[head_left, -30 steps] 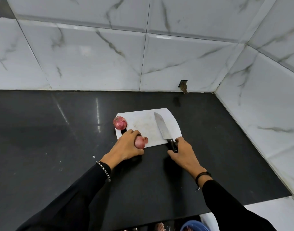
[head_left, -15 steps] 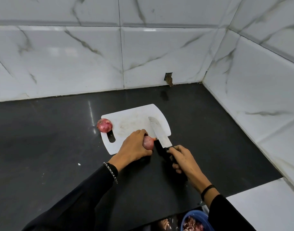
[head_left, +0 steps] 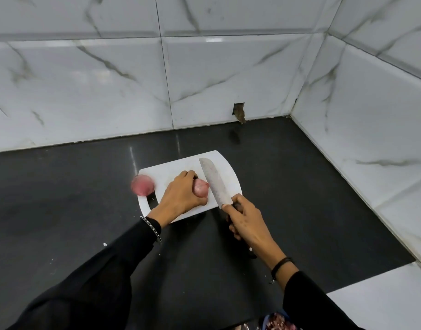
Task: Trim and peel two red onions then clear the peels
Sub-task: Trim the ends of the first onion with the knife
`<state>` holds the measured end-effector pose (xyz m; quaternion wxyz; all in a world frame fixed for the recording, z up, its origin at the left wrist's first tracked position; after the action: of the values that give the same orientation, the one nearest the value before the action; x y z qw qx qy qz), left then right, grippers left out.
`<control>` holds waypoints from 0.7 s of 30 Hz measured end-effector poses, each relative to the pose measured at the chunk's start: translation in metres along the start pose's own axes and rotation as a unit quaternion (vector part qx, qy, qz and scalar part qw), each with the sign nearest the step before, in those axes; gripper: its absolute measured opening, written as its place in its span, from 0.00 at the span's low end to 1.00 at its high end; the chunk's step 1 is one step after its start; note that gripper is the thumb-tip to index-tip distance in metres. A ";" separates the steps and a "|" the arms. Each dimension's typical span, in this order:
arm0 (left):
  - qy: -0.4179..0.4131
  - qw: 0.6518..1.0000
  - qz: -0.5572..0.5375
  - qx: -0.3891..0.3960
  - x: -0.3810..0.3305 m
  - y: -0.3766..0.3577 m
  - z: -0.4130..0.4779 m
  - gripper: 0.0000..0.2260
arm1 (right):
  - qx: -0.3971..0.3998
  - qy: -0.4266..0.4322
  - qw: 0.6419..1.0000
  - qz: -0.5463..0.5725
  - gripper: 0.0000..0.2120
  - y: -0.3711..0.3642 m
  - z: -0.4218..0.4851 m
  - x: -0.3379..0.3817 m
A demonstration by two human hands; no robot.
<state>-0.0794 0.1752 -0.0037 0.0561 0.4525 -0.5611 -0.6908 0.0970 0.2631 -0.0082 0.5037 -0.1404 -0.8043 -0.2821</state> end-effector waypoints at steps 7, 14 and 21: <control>-0.002 1.000 0.018 -0.007 0.002 0.004 0.003 0.30 | -0.012 0.011 1.000 -0.014 0.13 0.001 0.017 0.005; -0.031 0.999 0.026 -0.014 0.005 0.006 -0.001 0.33 | 0.015 0.002 1.000 -0.002 0.16 -0.004 0.031 0.007; -0.039 0.999 0.014 0.000 0.008 0.007 -0.002 0.36 | -0.007 0.018 0.999 -0.047 0.20 -0.009 0.037 0.009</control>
<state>-0.0857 0.1670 -0.0020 0.0436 0.4175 -0.5688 -0.7073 0.0608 0.2774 -0.0153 0.5037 -0.1008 -0.7988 -0.3131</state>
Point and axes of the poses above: each hand's wrist, its own z-axis towards the middle knuckle, its own y-axis out of the back of the hand, x = y × z, the point moved 8 cm from there along z, towards the middle knuckle, and after that the axes turned 1 degree about -y, right-handed, at the moved point
